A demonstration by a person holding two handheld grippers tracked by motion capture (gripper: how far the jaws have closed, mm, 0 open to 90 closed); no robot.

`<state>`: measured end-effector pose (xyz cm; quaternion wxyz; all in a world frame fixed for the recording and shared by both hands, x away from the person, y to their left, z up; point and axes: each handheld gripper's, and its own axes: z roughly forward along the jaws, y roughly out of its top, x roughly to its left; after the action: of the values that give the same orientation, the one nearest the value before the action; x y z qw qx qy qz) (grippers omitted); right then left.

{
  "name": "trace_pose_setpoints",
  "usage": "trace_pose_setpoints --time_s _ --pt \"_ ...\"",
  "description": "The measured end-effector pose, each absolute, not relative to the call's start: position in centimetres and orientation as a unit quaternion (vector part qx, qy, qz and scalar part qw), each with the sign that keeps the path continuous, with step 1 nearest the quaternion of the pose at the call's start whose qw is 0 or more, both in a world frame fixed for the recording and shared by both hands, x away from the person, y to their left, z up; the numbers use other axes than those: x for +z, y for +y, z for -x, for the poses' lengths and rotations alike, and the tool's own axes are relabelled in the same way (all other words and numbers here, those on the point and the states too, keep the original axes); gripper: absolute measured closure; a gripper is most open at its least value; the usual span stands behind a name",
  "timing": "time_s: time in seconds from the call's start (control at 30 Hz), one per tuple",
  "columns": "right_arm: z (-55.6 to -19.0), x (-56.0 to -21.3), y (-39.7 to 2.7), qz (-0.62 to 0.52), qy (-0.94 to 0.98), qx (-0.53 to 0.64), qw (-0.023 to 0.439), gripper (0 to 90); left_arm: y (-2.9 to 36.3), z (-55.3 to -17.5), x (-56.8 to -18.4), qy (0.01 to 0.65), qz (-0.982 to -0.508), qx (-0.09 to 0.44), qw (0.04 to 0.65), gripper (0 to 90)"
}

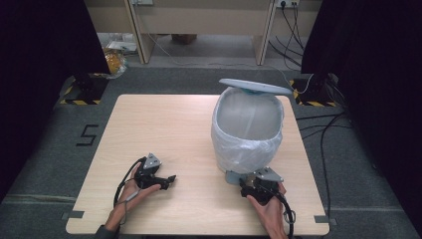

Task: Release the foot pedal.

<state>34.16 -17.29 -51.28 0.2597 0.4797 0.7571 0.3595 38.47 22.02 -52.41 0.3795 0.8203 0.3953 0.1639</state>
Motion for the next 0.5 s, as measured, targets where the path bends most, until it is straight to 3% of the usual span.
trace_pose_setpoints --time_s 0.5 --pt "-33.67 -50.82 -17.31 -0.468 0.754 0.370 0.275 17.0 22.02 -38.47 -52.41 0.395 -0.821 0.164 0.380 15.2"
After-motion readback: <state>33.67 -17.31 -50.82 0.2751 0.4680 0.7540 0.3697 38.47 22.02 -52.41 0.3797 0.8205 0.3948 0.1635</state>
